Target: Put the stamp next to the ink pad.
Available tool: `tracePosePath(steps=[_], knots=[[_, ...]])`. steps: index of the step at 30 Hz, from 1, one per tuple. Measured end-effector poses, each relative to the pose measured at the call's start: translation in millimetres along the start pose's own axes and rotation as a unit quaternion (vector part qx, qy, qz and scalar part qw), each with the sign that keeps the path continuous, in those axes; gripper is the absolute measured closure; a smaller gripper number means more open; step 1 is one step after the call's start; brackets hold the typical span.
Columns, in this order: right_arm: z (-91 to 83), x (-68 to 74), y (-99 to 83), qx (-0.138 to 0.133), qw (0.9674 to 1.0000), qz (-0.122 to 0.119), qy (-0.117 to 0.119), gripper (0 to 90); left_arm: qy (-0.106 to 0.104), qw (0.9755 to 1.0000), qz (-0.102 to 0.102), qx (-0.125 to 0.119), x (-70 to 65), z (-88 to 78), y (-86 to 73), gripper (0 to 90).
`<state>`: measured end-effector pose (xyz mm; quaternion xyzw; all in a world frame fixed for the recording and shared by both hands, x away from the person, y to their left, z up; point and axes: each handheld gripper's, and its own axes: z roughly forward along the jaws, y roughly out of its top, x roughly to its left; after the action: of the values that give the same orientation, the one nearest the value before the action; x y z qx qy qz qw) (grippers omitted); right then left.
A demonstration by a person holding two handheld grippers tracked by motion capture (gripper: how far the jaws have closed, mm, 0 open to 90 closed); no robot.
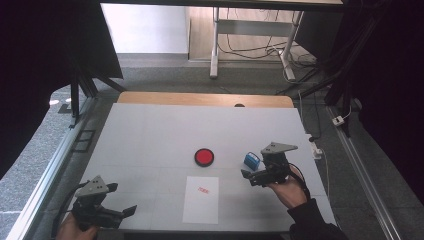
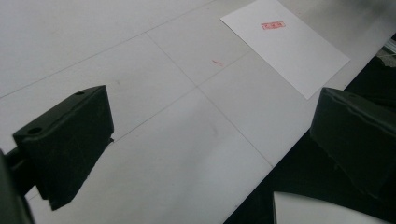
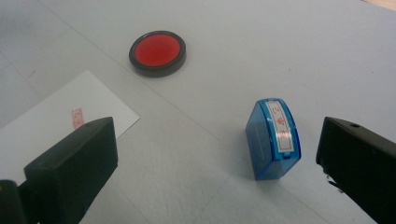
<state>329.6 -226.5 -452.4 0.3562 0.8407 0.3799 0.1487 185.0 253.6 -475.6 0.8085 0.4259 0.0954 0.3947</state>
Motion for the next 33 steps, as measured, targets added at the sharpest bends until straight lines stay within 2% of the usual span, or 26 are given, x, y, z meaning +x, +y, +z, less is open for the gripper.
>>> tracePosePath(steps=[14, 19, 33], knots=[[-23.0, 11.3, -14.8, -0.012, 0.9999, -0.001, -0.008, 0.0, 0.005, 0.9999, -0.009, -0.006, 1.0, -1.1, -0.5, 0.0], [-30.8, 13.1, -22.9, -0.008, 0.9999, -0.005, -0.011, 0.0, 0.005, 0.9999, -0.011, -0.007, 1.3, -1.6, -0.7, 0.0], [-55.2, 11.3, -48.4, -0.013, 0.9992, 0.023, -0.029, 0.0, 0.007, 0.9998, -0.016, -0.008, 2.1, -2.5, -1.2, 0.0]])
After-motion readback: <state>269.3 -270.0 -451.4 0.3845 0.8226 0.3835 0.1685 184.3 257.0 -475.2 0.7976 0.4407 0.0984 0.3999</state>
